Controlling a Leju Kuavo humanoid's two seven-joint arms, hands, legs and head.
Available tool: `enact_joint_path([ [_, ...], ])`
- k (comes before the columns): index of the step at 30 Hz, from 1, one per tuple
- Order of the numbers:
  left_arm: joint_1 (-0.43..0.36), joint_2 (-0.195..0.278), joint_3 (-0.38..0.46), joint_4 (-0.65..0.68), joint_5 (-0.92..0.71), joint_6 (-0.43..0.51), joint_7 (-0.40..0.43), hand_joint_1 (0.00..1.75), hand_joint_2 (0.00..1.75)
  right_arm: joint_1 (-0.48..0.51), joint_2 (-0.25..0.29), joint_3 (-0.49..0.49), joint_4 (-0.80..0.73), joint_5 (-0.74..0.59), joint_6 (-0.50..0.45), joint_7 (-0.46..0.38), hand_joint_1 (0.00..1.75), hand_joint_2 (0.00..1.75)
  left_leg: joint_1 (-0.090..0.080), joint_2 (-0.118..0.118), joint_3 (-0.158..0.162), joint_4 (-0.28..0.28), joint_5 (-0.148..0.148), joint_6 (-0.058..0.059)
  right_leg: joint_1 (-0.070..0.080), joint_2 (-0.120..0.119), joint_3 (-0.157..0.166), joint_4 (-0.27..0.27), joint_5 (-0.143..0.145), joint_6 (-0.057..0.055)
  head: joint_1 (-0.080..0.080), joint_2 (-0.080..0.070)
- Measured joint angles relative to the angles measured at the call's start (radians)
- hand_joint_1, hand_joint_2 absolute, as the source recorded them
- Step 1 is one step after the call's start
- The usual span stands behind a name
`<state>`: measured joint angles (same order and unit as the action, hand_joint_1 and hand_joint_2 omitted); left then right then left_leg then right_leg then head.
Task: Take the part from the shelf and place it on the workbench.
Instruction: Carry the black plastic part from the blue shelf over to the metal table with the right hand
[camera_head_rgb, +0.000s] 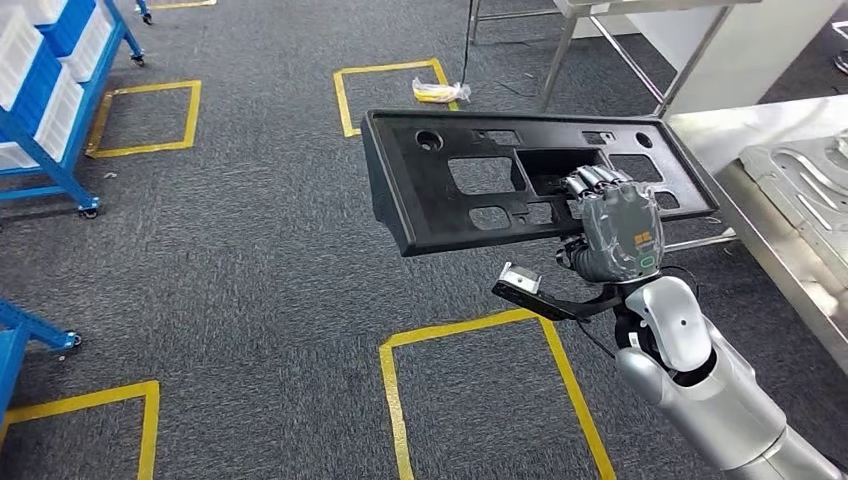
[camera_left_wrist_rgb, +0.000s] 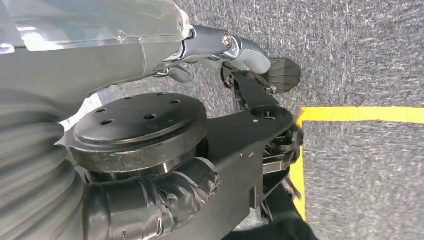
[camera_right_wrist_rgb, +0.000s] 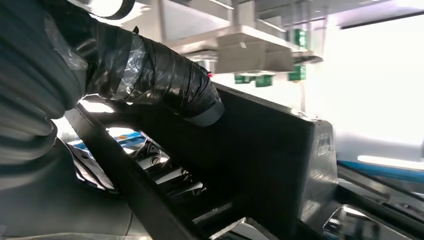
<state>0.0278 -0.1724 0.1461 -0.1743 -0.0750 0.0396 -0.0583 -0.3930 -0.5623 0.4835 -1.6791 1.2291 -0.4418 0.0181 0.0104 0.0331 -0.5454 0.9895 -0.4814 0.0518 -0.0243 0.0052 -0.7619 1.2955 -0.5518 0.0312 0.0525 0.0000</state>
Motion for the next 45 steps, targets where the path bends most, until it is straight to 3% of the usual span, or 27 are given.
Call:
enact_joint_path([
  [2,-0.001,0.000,0.000,0.000,0.000,0.000,-0.001,0.00,1.75,0.001,0.000,0.000,0.001,0.001,0.000,0.001,1.75,1.75,0.002,0.023,0.005,0.002,-0.007,-0.007,-0.009,-0.021,0.055,-0.104,0.063,0.008,0.000,0.000],
  [4,-0.001,0.000,0.000,0.000,0.000,0.000,-0.003,0.00,1.75,-0.001,0.000,-0.001,0.002,0.003,0.001,0.001,1.75,1.75,-0.001,0.042,0.009,0.008,-0.017,-0.019,-0.003,-0.057,0.117,-0.224,0.101,0.007,0.000,0.000],
  [6,-0.002,0.000,0.000,0.000,-0.003,0.001,-0.006,0.00,1.75,-0.001,0.001,-0.003,0.003,0.006,0.001,0.002,1.75,1.75,-0.005,0.059,0.013,0.011,-0.025,-0.031,0.008,-0.066,0.133,-0.259,0.100,-0.004,0.000,0.000],
  [8,-0.004,0.000,0.000,0.000,-0.006,0.003,-0.008,0.00,1.75,0.001,0.001,-0.005,0.003,0.008,0.001,0.003,1.75,1.75,-0.003,0.073,0.018,0.014,-0.033,-0.041,0.010,-0.043,0.132,-0.260,0.100,-0.020,-0.001,0.000],
  [10,-0.006,0.000,0.000,0.000,-0.006,0.003,-0.011,0.00,1.75,0.000,0.001,-0.008,0.003,0.011,0.001,0.004,1.75,1.75,0.003,0.045,0.006,0.051,-0.063,-0.048,0.008,-0.024,0.136,-0.264,0.101,-0.037,0.000,0.000],
  [12,-0.006,0.000,0.000,0.000,-0.007,0.003,-0.013,0.00,1.75,-0.001,0.002,-0.011,0.003,0.016,0.001,0.006,1.75,1.75,0.004,-0.005,-0.052,0.173,-0.123,-0.047,0.011,-0.006,0.140,-0.265,0.100,-0.050,0.000,0.000],
  [14,-0.004,0.000,0.000,0.000,-0.007,0.003,-0.014,0.00,1.75,0.000,0.003,-0.011,0.003,0.026,0.001,0.008,1.75,1.75,0.002,-0.025,-0.125,0.301,-0.161,-0.043,0.016,0.018,0.140,-0.264,0.099,-0.055,-0.001,0.000],
  [15,-0.003,0.000,0.000,0.000,-0.007,0.003,-0.014,0.00,1.75,0.001,0.003,-0.011,0.003,0.031,0.001,0.009,1.75,1.75,0.000,-0.028,-0.141,0.318,-0.150,-0.039,0.019,0.032,0.141,-0.263,0.098,-0.057,-0.001,0.000],
  [16,-0.002,0.000,0.000,0.000,-0.007,0.003,-0.014,0.00,1.75,0.001,0.003,-0.011,0.003,0.036,0.001,0.011,1.75,1.75,-0.001,-0.032,-0.140,0.297,-0.121,-0.034,0.022,0.046,0.143,-0.262,0.097,-0.058,-0.001,0.000],
  [17,-0.001,0.000,0.000,0.000,-0.007,0.004,-0.014,0.00,1.75,0.001,0.003,-0.011,0.003,0.039,0.001,0.013,1.75,1.75,-0.002,-0.040,-0.121,0.240,-0.076,-0.027,0.023,0.060,0.145,-0.261,0.096,-0.058,-0.001,0.000],
  [19,0.000,0.002,0.000,0.000,-0.007,0.005,-0.015,0.00,1.75,0.000,0.003,-0.011,0.004,0.044,0.001,0.016,1.75,1.75,-0.004,-0.086,-0.071,0.108,-0.009,-0.015,0.022,0.085,0.144,-0.259,0.095,-0.057,0.000,0.000],
  [21,-0.001,0.003,0.000,0.000,-0.007,0.006,-0.016,0.00,1.75,0.000,0.004,-0.012,0.004,0.046,0.000,0.018,1.75,1.75,-0.005,-0.118,-0.044,0.044,0.006,-0.011,0.015,0.107,0.136,-0.258,0.097,-0.048,0.000,0.000],
  [23,-0.003,0.004,0.000,0.000,-0.007,0.007,-0.016,0.00,1.75,0.001,0.005,-0.013,0.004,0.046,0.000,0.018,1.75,1.75,-0.004,-0.104,-0.035,0.027,0.007,-0.009,0.010,0.127,0.131,-0.262,0.102,-0.035,-0.001,0.000],
  [25,-0.004,0.004,0.000,0.000,-0.007,0.006,-0.017,0.00,1.75,0.001,0.003,-0.015,0.004,0.046,0.000,0.019,1.75,1.75,-0.001,-0.079,-0.021,0.004,0.015,-0.003,0.013,0.094,0.122,-0.245,0.087,-0.025,0.000,0.000],
  [27,-0.003,0.003,0.000,0.000,-0.007,0.005,-0.018,0.00,1.75,-0.002,0.002,-0.015,0.004,0.048,0.000,0.020,1.75,1.75,-0.001,-0.052,-0.010,-0.010,0.018,0.002,0.014,0.030,0.079,-0.154,0.037,-0.015,0.001,0.000],
  [29,-0.001,0.002,0.000,0.000,-0.006,0.004,-0.018,0.00,1.75,-0.003,0.002,-0.015,0.005,0.048,0.000,0.020,1.75,1.75,-0.001,-0.025,-0.007,-0.010,0.013,0.003,0.007,0.006,0.018,-0.036,-0.007,-0.004,0.001,0.000],
  [30,-0.001,0.002,0.000,0.000,-0.006,0.004,-0.018,0.00,1.75,-0.002,0.002,-0.015,0.006,0.048,0.000,0.020,1.75,1.75,0.000,-0.011,-0.005,-0.009,0.009,0.002,0.002,0.002,0.004,-0.013,-0.005,0.002,0.000,0.000],
  [31,-0.001,0.002,0.000,0.000,-0.006,0.004,-0.019,0.00,1.75,-0.002,0.002,-0.015,0.006,0.048,0.000,0.020,1.75,1.75,0.001,0.002,-0.002,-0.007,0.004,-0.001,-0.003,-0.002,0.010,-0.029,0.017,0.008,0.001,0.000],
  [33,-0.002,0.001,0.000,0.000,-0.006,0.004,-0.020,0.00,1.75,-0.003,0.002,-0.015,0.007,0.048,0.000,0.020,1.75,1.75,0.004,0.025,0.007,-0.001,-0.010,-0.009,-0.009,-0.029,0.072,-0.151,0.083,0.017,0.001,0.000],
  [34,-0.003,0.001,0.000,0.000,-0.006,0.004,-0.020,0.00,1.75,-0.004,0.002,-0.015,0.007,0.048,0.000,0.020,1.75,1.75,0.004,0.034,0.011,0.003,-0.017,-0.016,-0.005,-0.049,0.103,-0.210,0.104,0.016,0.001,0.000],
  [36,-0.004,0.001,0.000,0.000,-0.006,0.005,-0.021,0.00,1.75,-0.004,0.003,-0.015,0.008,0.048,0.000,0.021,1.75,1.75,-0.001,0.050,0.018,0.008,-0.029,-0.029,0.006,-0.069,0.130,-0.263,0.107,0.003,0.001,0.000],
  [38,-0.006,0.002,0.000,0.000,-0.006,0.006,-0.022,0.00,1.75,-0.004,0.003,-0.016,0.009,0.048,0.000,0.021,1.75,1.75,-0.004,0.068,0.026,0.006,-0.036,-0.040,0.011,-0.050,0.129,-0.263,0.102,-0.016,0.000,0.000],
  [40,-0.008,0.002,0.000,0.000,-0.006,0.006,-0.023,0.00,1.75,-0.005,0.002,-0.016,0.008,0.048,-0.001,0.022,1.75,1.75,0.002,0.054,0.026,0.025,-0.055,-0.050,0.009,-0.030,0.137,-0.267,0.098,-0.032,0.000,0.000],
  [41,-0.009,0.002,0.000,0.000,-0.006,0.006,-0.024,0.00,1.75,-0.007,0.002,-0.016,0.008,0.049,-0.001,0.022,1.75,1.75,0.004,0.032,0.009,0.065,-0.077,-0.052,0.007,-0.021,0.143,-0.269,0.096,-0.040,0.000,0.000],
  [43,-0.009,0.002,0.000,0.000,-0.006,0.006,-0.024,0.00,1.75,-0.009,0.003,-0.017,0.008,0.049,-0.001,0.023,1.75,1.75,0.006,-0.014,-0.064,0.202,-0.133,-0.052,0.008,-0.002,0.151,-0.271,0.091,-0.053,0.000,0.000],
  [44,-0.008,0.002,0.000,0.000,-0.006,0.006,-0.024,0.00,1.75,-0.009,0.003,-0.017,0.008,0.049,-0.001,0.022,1.75,1.75,0.005,-0.023,-0.109,0.274,-0.152,-0.051,0.011,0.009,0.154,-0.271,0.088,-0.057,0.000,0.000],
  [45,-0.006,0.002,0.000,0.000,-0.006,0.006,-0.024,0.00,1.75,-0.008,0.004,-0.017,0.009,0.049,-0.001,0.022,1.75,1.75,0.005,-0.026,-0.143,0.318,-0.153,-0.049,0.013,0.023,0.158,-0.271,0.084,-0.060,0.000,0.000],
])
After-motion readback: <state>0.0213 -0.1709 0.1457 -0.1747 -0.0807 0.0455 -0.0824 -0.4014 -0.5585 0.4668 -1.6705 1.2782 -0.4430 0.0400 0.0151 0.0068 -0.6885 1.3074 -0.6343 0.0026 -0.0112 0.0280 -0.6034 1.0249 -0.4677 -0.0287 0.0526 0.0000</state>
